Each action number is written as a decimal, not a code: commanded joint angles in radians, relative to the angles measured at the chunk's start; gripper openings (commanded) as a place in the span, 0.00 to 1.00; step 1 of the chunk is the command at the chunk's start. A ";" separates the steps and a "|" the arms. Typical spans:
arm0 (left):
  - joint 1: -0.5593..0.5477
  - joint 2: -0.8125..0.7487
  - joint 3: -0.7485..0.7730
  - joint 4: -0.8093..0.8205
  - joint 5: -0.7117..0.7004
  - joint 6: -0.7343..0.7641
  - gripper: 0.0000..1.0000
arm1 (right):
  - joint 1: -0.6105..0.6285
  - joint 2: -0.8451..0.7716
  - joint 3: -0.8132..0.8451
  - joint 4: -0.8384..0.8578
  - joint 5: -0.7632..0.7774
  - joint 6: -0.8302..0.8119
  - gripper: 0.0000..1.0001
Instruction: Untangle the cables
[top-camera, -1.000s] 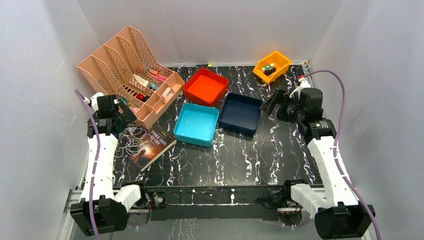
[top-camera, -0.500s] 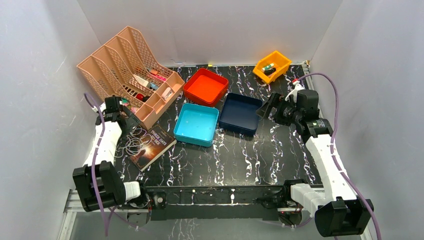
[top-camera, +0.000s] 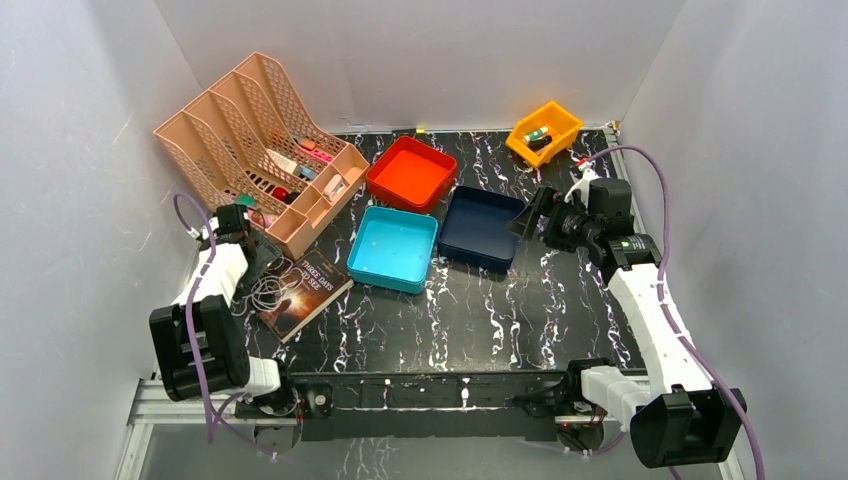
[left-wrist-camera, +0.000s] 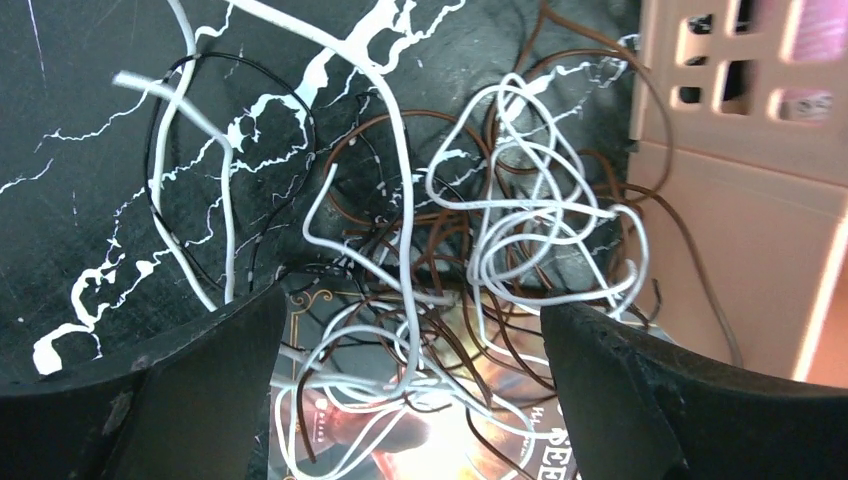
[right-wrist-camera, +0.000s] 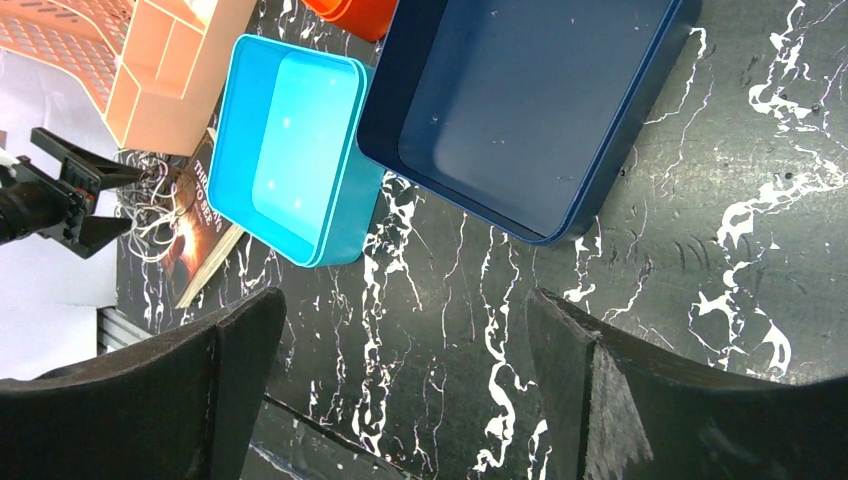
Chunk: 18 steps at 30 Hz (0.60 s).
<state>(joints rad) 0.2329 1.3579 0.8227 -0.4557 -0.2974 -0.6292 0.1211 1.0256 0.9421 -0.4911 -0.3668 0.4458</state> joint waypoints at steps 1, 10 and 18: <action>0.017 0.029 -0.030 0.055 -0.024 -0.034 0.98 | 0.007 -0.001 0.008 0.048 -0.023 -0.007 0.98; 0.046 0.103 -0.051 0.114 -0.051 -0.069 0.97 | 0.011 0.005 0.014 0.049 -0.028 -0.009 0.98; 0.061 0.162 -0.061 0.151 -0.034 -0.095 0.74 | 0.012 0.003 0.021 0.046 -0.022 -0.011 0.98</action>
<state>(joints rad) 0.2825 1.4975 0.7765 -0.3229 -0.3290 -0.6952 0.1287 1.0351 0.9421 -0.4911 -0.3744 0.4423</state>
